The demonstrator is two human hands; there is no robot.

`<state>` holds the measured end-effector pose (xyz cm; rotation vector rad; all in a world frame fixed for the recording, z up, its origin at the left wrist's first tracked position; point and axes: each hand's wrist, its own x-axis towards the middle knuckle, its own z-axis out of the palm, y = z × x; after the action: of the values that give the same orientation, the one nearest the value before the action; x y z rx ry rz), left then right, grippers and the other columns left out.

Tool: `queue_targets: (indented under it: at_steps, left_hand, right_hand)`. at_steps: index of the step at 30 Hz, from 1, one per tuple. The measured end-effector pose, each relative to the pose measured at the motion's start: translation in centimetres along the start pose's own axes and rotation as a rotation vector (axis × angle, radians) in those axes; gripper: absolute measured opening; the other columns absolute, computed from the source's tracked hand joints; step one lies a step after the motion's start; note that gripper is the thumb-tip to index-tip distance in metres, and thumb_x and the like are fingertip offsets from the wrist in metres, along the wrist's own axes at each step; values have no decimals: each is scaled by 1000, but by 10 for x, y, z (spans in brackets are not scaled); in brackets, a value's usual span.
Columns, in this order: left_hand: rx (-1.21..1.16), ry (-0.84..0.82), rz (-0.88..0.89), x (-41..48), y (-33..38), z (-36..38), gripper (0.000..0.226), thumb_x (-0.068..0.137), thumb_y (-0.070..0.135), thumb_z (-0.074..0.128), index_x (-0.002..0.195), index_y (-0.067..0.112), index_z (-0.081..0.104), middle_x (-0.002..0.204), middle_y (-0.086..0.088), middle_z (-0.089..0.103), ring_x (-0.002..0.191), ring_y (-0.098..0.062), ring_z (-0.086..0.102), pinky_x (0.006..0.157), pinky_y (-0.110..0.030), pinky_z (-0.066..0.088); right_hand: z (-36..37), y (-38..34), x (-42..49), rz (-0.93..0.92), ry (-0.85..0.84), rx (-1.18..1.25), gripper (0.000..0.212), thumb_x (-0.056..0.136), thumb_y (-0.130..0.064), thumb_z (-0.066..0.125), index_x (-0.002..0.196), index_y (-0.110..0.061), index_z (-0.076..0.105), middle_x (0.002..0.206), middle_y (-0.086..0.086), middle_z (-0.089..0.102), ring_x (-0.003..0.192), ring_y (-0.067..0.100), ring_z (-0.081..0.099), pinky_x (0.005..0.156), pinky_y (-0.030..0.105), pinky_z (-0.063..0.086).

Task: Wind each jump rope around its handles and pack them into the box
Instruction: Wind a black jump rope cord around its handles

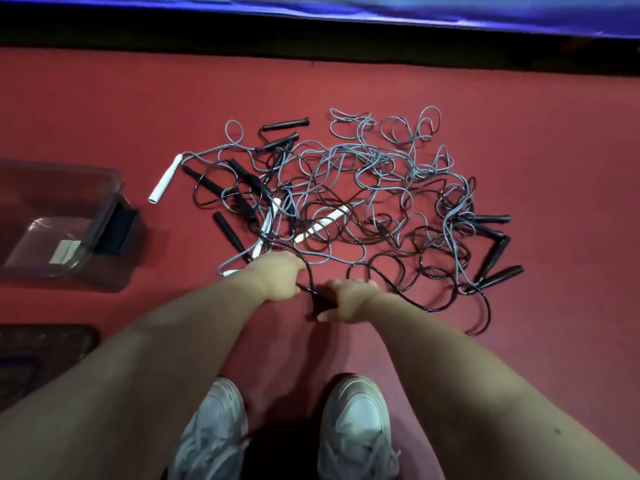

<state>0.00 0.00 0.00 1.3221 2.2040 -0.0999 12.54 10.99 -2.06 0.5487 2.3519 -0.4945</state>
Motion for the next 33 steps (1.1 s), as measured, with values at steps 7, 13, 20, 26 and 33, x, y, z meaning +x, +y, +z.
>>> queue_targets:
  at_steps: [7,13,20,26,33]
  left_hand:
    - [-8,28,-49,-1,-16,6,53,88,24,58,139,19,44,141,-3,43,129,-23,41,106,-33,36]
    - [-74,122,-68,-19,-22,-18,72,92,27,58,151,15,19,158,-3,17,145,-18,15,117,-29,15]
    - [-212,280,-47,-41,-13,-96,54,92,29,58,142,22,39,143,-6,45,128,-24,45,103,-30,37]
    - [-420,462,-44,-76,-6,-161,24,92,20,60,116,16,62,113,0,65,107,-18,59,96,-25,41]
    - [-364,532,-81,-125,-2,-196,12,92,16,60,101,11,66,94,-1,64,93,-18,59,76,-22,37]
  right_hand:
    - [27,-15,9,43,40,-47,45,95,-30,45,137,-14,42,136,15,47,125,32,43,102,38,33]
    - [-34,-15,-14,-91,33,155,36,101,-30,38,124,-7,53,126,16,57,116,30,52,90,27,38]
    - [-169,-39,-89,-364,335,3,29,101,-28,38,111,-5,54,101,11,59,87,21,48,76,29,35]
    - [-230,-69,-165,-500,660,-22,23,101,-28,39,100,-10,53,75,-6,48,76,19,46,63,28,28]
    - [-269,-91,-228,-517,973,-15,25,101,-29,38,102,-12,56,76,-9,47,78,18,44,65,31,33]
